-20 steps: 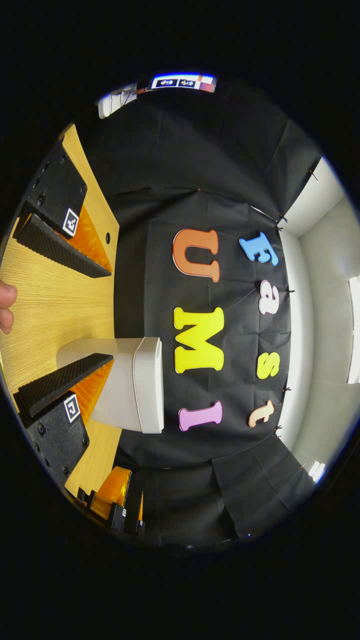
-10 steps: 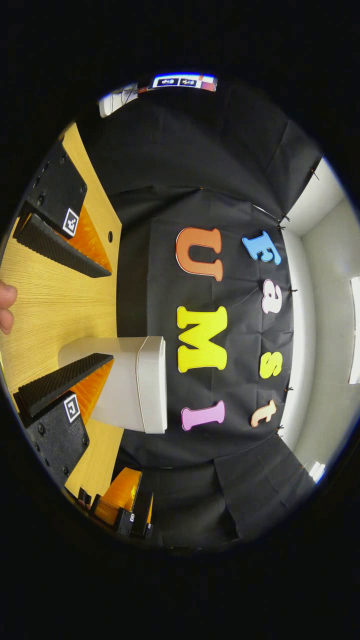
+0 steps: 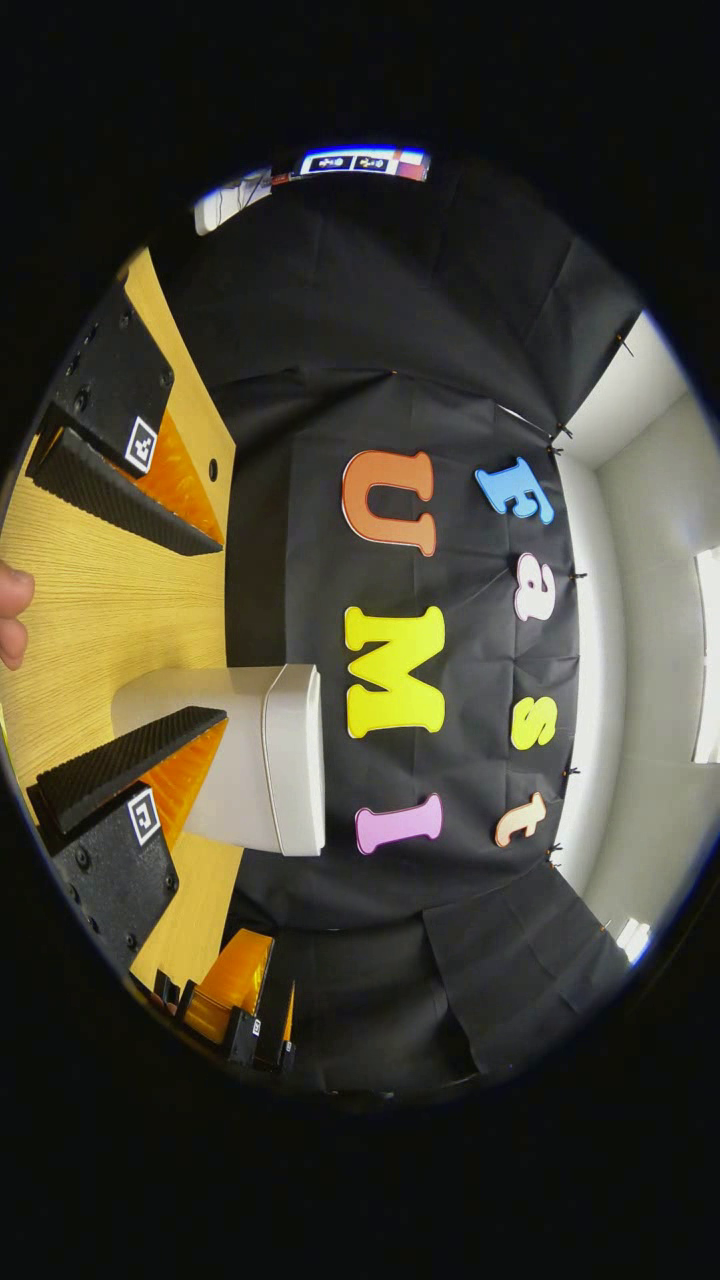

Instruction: Press the lid of the desktop garbage bin to open it, pick up the crumpled paper on the desktop and throw it into the bin, then pick up the pop can on the desktop and drop it into the bin, and finally close the garbage bin lid.

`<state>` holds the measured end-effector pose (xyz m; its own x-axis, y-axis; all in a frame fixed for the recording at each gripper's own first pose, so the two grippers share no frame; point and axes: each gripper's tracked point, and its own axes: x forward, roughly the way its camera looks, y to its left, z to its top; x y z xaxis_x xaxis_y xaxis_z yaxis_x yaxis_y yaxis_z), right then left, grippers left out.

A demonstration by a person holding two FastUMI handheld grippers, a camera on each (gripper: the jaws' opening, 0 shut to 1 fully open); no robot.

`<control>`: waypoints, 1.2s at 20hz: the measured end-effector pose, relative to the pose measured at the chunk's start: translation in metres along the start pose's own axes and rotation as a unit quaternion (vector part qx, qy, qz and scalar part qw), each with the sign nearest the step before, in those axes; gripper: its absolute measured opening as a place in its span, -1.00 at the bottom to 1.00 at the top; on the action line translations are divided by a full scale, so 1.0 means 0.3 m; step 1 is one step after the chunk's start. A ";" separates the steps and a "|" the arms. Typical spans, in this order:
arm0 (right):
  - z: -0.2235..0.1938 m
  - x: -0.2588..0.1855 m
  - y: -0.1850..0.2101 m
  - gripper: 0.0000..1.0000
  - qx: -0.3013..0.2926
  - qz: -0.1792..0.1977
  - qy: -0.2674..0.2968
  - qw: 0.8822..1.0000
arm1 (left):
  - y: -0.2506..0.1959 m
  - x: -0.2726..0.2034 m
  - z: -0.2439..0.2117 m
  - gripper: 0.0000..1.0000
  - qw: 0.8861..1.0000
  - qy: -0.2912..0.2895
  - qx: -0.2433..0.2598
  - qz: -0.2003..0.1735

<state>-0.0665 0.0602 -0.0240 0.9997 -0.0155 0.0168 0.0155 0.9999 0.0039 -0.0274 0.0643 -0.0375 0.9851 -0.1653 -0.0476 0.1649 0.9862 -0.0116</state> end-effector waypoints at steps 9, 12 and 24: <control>0.002 0.009 -0.001 0.94 0.003 -0.012 -0.004 1.000 | -0.003 0.001 -0.005 0.95 1.000 0.000 -0.005 -0.002; 0.006 0.004 -0.011 0.94 0.002 -0.014 -0.005 1.000 | -0.004 0.004 -0.007 0.95 1.000 0.001 -0.005 -0.002; 0.003 -0.006 -0.013 0.94 -0.003 -0.018 -0.012 1.000 | -0.010 -0.002 0.006 0.96 1.000 -0.004 0.005 -0.002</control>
<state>-0.0683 0.0563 -0.0233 0.9978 -0.0522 0.0401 0.0522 0.9986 -0.0002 -0.0282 0.0615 -0.0358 0.9848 -0.1692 -0.0392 0.1692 0.9856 -0.0018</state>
